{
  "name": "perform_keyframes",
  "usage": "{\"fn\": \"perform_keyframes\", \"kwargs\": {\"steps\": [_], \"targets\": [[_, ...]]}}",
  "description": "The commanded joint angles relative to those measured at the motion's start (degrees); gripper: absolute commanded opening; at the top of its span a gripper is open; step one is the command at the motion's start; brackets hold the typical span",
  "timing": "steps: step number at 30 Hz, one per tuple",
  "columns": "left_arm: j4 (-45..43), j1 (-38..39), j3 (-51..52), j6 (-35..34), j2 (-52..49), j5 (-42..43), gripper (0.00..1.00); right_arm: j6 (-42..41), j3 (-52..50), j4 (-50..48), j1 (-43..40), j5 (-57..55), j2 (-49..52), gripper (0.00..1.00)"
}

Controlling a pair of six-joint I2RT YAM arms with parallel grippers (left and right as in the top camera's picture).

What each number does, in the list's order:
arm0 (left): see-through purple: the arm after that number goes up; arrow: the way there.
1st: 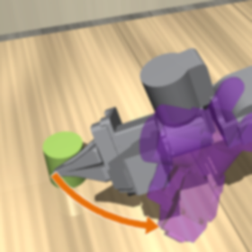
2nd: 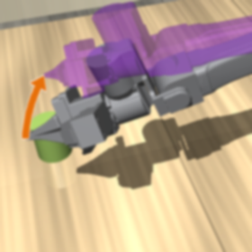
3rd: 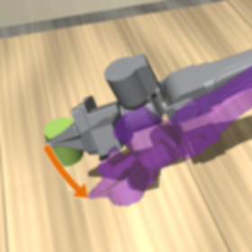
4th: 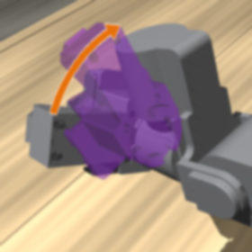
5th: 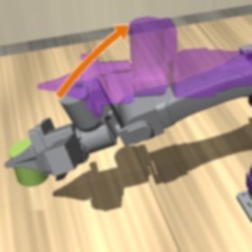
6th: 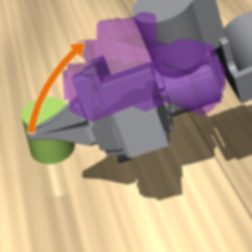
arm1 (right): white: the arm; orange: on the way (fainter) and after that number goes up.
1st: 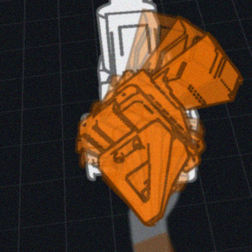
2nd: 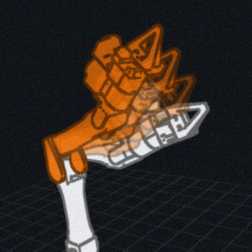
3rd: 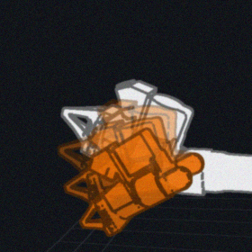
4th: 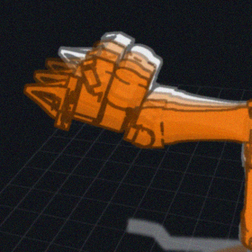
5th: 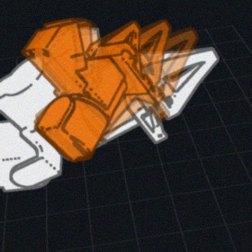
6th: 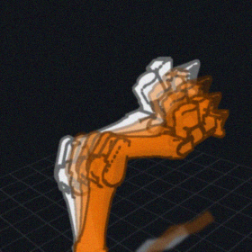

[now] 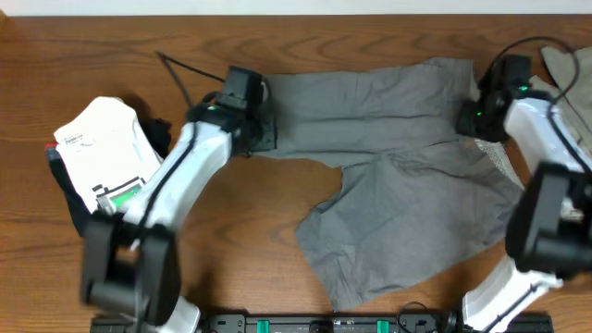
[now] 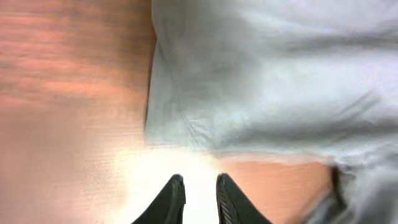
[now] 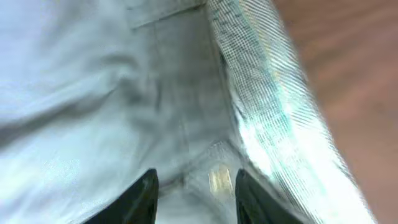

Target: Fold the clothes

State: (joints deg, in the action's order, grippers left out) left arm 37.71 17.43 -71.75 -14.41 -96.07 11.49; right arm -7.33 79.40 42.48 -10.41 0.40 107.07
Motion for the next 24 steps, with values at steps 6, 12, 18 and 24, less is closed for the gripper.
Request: {"fn": "perform_keyframes", "kwargs": {"steps": [6, 12, 18, 24], "targets": [[19.6, 0.1, 1.8, -4.9, 3.1, 8.1, 0.29, 0.1, 2.1, 19.8, -0.5, -1.5, -17.5, 0.43], [17.3, 0.1, 10.6, -7.4, 3.1, 17.7, 0.51, 0.1, 0.5, 23.1, -0.5, -1.5, -17.8, 0.44], [9.8, 0.3, 18.7, -7.5, 3.1, 26.9, 0.53, 0.1, -0.7, 24.2, -0.5, -1.5, -17.8, 0.45], [1.9, 2.6, 22.9, -9.9, 3.1, 28.1, 0.56, 0.1, -4.0, 25.5, -0.4, -1.4, -17.8, 0.44]]}}
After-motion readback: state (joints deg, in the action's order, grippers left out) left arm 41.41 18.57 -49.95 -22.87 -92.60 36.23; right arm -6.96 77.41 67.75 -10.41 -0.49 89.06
